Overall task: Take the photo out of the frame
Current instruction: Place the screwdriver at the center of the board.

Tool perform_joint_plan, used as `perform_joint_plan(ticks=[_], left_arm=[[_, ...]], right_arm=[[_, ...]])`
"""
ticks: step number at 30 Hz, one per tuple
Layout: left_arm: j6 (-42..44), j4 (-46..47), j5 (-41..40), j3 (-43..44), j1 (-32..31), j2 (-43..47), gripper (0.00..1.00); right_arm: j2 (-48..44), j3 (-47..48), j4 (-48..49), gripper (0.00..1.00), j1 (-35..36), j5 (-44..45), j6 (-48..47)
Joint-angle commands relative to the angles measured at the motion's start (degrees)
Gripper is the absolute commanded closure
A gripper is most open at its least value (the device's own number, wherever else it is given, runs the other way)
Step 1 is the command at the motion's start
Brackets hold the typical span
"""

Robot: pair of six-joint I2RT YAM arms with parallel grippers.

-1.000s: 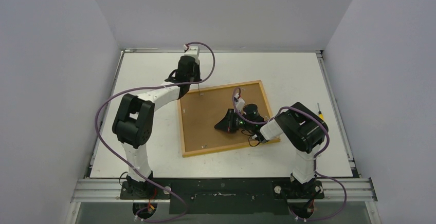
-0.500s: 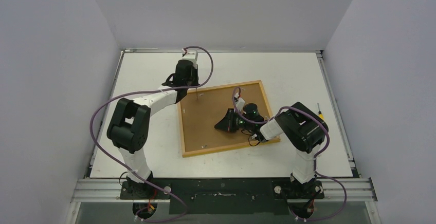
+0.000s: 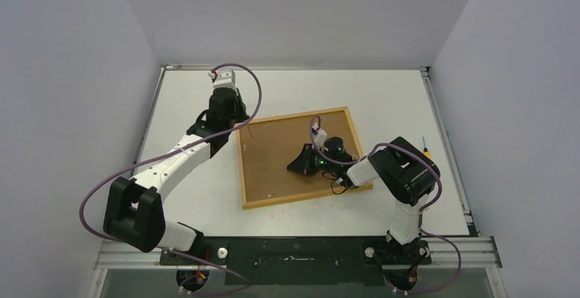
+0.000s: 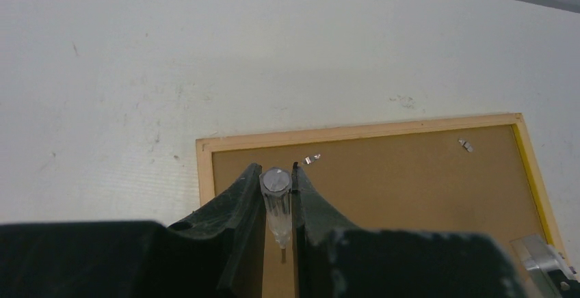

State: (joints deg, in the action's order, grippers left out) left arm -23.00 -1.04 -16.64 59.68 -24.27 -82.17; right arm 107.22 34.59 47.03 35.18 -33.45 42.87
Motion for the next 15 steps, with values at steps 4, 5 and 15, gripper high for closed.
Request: perform_joint_plan(ticks=[4, 5, 15], left_arm=[[-7.4, -15.0, -7.6, -1.9, 0.3, 3.9, 1.00], [-8.5, -17.4, -7.9, -1.8, 0.4, 4.2, 1.00], [-12.6, -30.4, -13.6, -3.4, 0.4, 5.1, 1.00]], right_arm=[[-4.6, -0.7, -0.9, 0.93, -0.4, 3.1, -3.3], [-5.0, -0.7, -1.3, 0.93, -0.3, 3.5, -3.6], [-7.0, -1.0, -3.2, 0.93, -0.1, 5.7, -5.0]])
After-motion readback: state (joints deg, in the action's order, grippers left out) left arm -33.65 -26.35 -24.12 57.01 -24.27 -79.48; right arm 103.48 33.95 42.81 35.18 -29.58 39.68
